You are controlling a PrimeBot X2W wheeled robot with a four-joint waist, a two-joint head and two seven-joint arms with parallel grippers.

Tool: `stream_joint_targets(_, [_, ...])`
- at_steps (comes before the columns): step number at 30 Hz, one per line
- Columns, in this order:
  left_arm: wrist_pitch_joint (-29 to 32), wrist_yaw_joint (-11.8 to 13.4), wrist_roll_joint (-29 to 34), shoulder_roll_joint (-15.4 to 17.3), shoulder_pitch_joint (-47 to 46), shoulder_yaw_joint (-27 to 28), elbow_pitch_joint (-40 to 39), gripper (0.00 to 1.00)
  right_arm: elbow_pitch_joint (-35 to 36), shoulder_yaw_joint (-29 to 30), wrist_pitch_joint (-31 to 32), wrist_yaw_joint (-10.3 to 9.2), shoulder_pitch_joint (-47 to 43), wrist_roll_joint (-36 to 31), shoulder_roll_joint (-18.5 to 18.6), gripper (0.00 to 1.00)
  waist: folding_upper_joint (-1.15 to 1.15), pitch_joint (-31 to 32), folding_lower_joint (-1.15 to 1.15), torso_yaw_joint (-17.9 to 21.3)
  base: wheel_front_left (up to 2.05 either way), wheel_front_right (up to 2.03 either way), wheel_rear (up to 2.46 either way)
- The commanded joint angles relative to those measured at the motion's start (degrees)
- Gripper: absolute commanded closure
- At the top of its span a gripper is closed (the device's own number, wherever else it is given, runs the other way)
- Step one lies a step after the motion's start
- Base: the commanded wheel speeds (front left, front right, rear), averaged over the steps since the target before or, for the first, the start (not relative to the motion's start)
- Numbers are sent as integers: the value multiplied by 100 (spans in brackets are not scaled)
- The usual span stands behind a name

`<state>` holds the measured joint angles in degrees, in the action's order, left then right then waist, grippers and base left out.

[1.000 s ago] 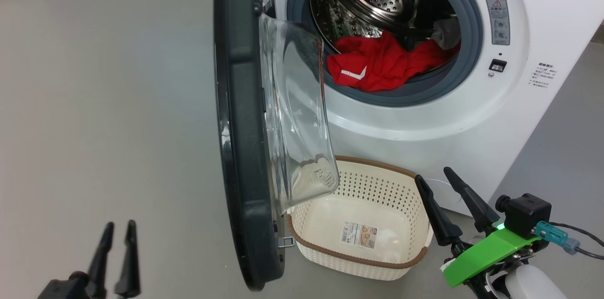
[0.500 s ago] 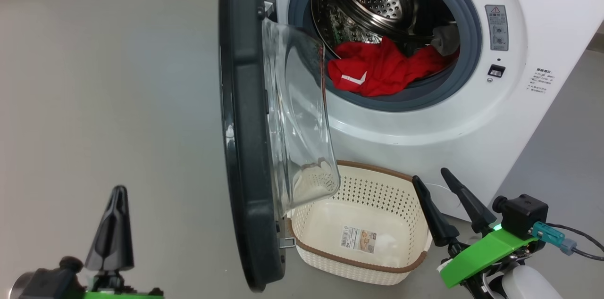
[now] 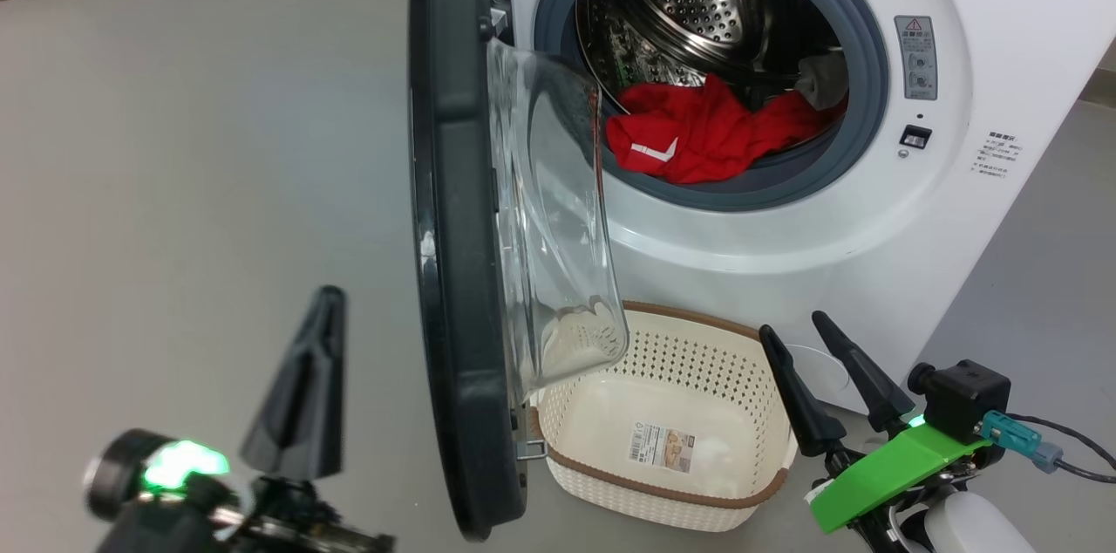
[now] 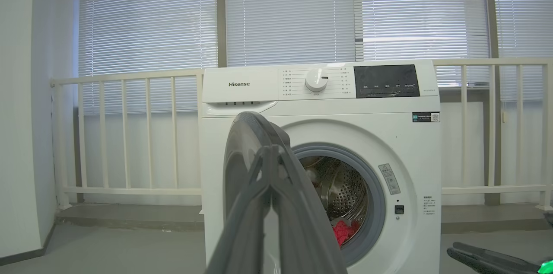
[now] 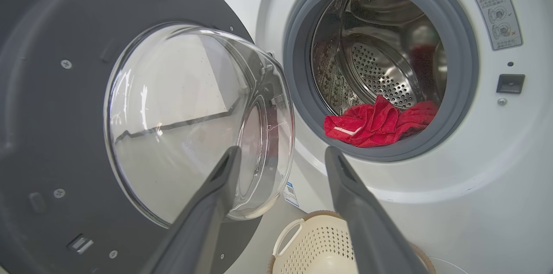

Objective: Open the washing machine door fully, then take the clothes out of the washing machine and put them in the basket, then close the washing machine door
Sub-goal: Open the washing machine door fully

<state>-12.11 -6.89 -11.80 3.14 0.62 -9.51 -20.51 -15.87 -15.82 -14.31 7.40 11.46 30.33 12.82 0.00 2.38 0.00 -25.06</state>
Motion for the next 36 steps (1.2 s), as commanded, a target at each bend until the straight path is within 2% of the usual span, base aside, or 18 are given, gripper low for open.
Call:
stream_joint_targets(1, [67, -48, -61, 47, -267, 12, -219, 100, 136, -78, -69, 9, -29, -61, 24, 0, 0, -7, 0, 0, 0, 0, 0])
stream_joint_targets(9, [247, -56, -360, 195, -295, -826, -275, 100, 165, -58, -69, 9, 4, -54, 6, 0, 0, -47, 0, 14, 0, 0, 0])
stream_joint_targets(17, [198, -58, -607, 201, -315, -1666, 403, 100, 153, -121, -69, 9, 79, -43, 2, 0, 0, -168, 0, 71, 0, 0, 0])
stream_joint_targets(36, [11, -26, -903, 233, -433, -1858, 2121, 100, 52, -242, -69, 9, 167, 23, 17, 0, 0, -244, 0, 230, 0, 0, 0])
